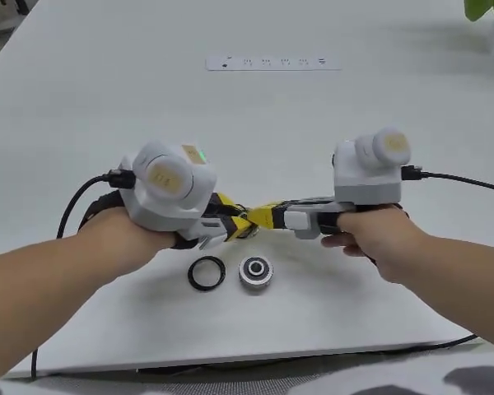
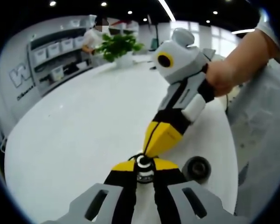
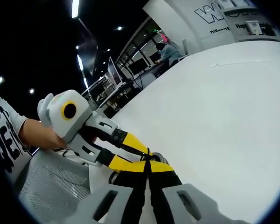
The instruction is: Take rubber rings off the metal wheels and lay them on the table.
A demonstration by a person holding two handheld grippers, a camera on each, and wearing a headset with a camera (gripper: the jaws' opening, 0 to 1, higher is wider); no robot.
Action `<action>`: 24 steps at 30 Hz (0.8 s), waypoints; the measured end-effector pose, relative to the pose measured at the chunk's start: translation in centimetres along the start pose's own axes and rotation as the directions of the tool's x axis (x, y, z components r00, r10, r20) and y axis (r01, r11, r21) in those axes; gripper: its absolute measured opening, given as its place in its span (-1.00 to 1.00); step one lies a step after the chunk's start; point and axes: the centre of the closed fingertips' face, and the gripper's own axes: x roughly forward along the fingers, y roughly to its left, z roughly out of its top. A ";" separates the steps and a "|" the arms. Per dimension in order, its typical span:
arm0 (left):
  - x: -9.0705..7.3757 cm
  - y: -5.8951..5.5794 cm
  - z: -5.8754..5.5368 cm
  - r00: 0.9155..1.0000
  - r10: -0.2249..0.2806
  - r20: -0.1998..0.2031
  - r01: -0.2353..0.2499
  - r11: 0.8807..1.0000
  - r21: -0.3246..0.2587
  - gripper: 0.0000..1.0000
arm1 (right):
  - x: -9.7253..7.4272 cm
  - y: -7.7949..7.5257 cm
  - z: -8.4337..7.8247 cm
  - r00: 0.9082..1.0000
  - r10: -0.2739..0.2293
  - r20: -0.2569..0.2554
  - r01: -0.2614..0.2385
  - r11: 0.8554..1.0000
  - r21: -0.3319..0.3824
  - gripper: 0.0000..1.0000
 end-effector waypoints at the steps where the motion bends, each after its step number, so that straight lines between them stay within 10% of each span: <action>1: 0.0 0.0 0.0 1.000 -0.001 0.002 0.001 1.000 0.000 -0.74 | -0.1 0.0 0.0 1.000 -0.001 0.001 0.001 1.000 0.001 -1.00; 24: -1.6 -0.8 0.9 0.997 -0.059 0.051 0.061 0.998 -0.024 -0.59 | -0.6 0.5 0.2 1.000 0.022 0.006 -0.022 1.000 0.003 -1.00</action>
